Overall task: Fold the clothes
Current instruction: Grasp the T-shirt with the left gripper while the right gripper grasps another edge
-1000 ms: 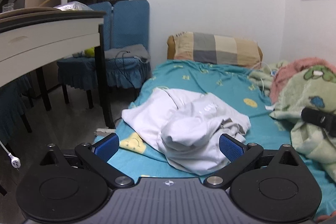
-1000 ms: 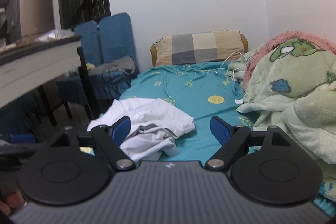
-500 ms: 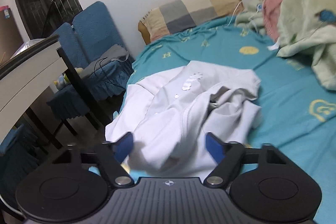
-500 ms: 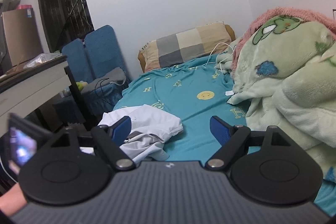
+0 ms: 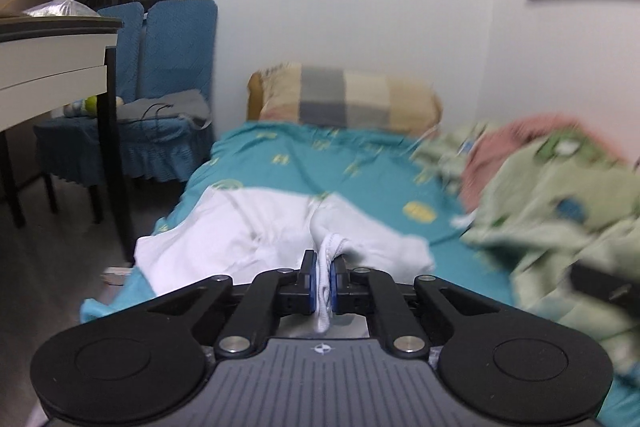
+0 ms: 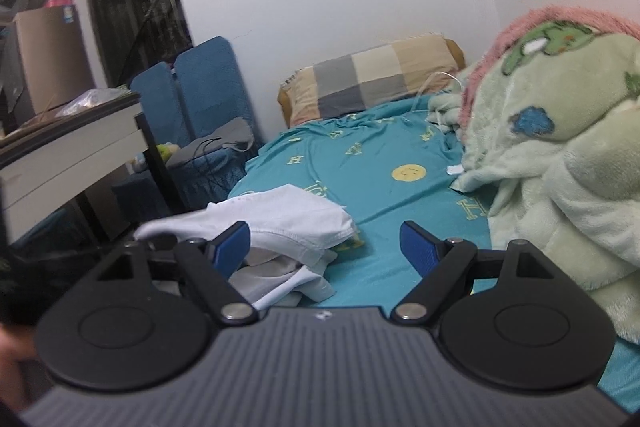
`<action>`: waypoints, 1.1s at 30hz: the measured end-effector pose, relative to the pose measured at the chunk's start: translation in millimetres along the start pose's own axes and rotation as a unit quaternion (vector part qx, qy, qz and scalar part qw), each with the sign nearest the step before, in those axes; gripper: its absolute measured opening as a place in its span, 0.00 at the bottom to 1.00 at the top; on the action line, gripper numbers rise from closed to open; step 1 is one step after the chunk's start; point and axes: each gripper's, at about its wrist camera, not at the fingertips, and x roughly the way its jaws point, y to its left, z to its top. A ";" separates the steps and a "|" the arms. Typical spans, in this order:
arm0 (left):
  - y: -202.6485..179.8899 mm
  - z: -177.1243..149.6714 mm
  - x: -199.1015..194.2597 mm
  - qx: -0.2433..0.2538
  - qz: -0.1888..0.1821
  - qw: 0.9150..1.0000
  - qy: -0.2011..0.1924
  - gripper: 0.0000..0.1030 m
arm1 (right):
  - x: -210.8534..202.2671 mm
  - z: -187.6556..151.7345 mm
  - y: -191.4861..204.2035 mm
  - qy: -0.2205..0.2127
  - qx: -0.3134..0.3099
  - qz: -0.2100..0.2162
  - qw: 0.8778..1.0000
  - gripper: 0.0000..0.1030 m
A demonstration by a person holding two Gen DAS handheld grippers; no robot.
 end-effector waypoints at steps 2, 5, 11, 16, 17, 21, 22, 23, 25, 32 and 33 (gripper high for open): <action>5.1 3.6 -19.4 -0.013 -0.021 1.000 -0.014 0.06 | -0.8 -1.5 8.8 0.001 -0.018 0.016 1.000 0.81; 15.4 10.9 -41.3 -0.029 -0.047 0.998 -0.032 0.06 | 9.7 -0.5 29.6 0.023 -0.052 0.040 0.998 0.81; 40.3 18.6 -49.7 -0.080 -0.071 0.994 -0.033 0.07 | 56.6 5.3 71.7 0.060 -0.102 0.077 0.990 0.81; 50.9 12.9 -39.6 -0.094 -0.060 0.994 -0.016 0.07 | 106.2 -4.8 92.3 0.083 -0.112 0.095 0.986 0.81; 51.9 11.4 -36.9 -0.094 -0.058 0.994 -0.014 0.07 | 113.4 -8.6 92.3 0.080 -0.111 0.084 0.987 0.81; 51.8 9.7 -18.6 -0.092 -0.023 0.995 -0.013 0.07 | 128.7 -9.4 74.0 0.074 -0.076 0.006 0.994 0.81; 52.4 9.8 -11.3 -0.095 -0.015 0.995 -0.008 0.07 | 128.9 -6.7 67.1 0.073 -0.066 -0.013 0.995 0.81; 51.8 10.0 -4.3 -0.095 -0.009 0.995 -0.002 0.07 | 126.3 -2.7 59.3 0.072 -0.056 -0.028 0.995 0.81; 48.3 9.6 6.9 -0.090 -0.006 0.996 0.006 0.07 | 121.5 4.9 44.3 0.072 -0.037 -0.056 0.995 0.81; 41.2 1.6 26.2 -0.080 0.001 0.996 0.034 0.07 | 123.4 2.6 5.2 0.131 -0.037 -0.124 0.983 0.81; 41.7 0.9 26.7 -0.082 0.003 0.996 0.035 0.07 | 124.8 0.9 1.2 0.138 -0.032 -0.127 0.982 0.81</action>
